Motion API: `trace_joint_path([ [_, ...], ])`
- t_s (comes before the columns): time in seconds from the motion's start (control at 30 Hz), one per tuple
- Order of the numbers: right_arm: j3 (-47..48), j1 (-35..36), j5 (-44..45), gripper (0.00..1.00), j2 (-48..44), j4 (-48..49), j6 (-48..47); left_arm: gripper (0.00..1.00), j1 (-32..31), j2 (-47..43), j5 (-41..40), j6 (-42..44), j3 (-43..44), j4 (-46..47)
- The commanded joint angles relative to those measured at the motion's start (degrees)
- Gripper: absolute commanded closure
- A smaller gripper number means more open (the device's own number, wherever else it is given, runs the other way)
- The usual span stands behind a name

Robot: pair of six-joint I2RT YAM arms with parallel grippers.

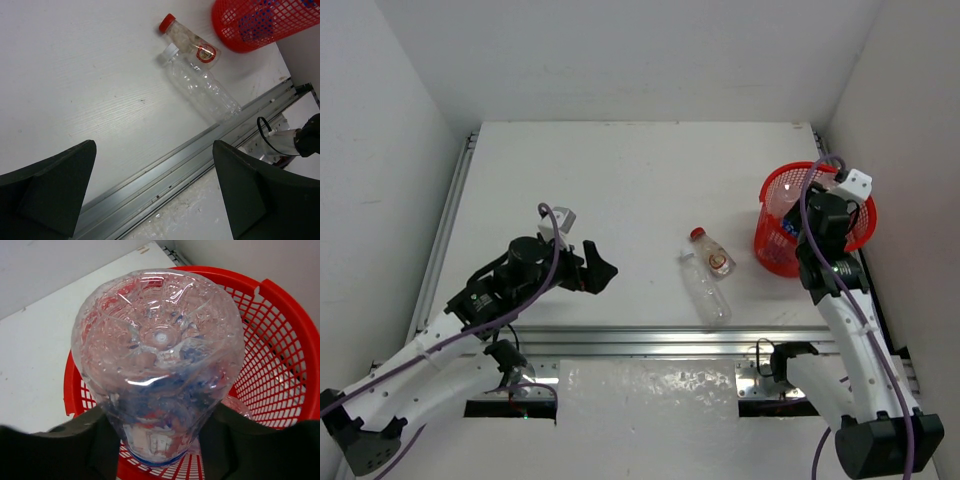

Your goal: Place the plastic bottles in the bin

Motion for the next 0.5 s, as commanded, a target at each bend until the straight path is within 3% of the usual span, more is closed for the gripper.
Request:
trace_joint_path([
  [0.0,-1.07,-0.16,-1.17,0.46,-1.99,5.54,3.36,0.0,0.0,0.17,2.18,1.0,0.18,2.88],
  [0.03,-0.9,-0.16,-0.55,0.06,-2.17,4.15,3.88,0.0,0.0,0.43,2.36,1.0,0.1,2.97],
  [0.07,0.06,-0.16,0.84,0.01,-2.17,3.35,3.97,0.0,0.0,0.7,2.88,1.0,0.09,3.41],
  [0.33,12.54,-0.16,4.55,0.01,0.37,-8.67,0.46,0.0,-0.53,10.97,3.5,-5.4,-1.4,8.32],
  [0.43,16.5,-0.16,1.4,0.01,-1.02,-11.42,-0.5,0.0,-5.52,14.31,0.26,-12.96,-2.54,13.68],
  [0.47,16.94,-0.16,-0.27,0.01,-2.86,-11.77,-1.2,0.0,-7.63,15.45,-6.1,-17.59,-2.19,14.83],
])
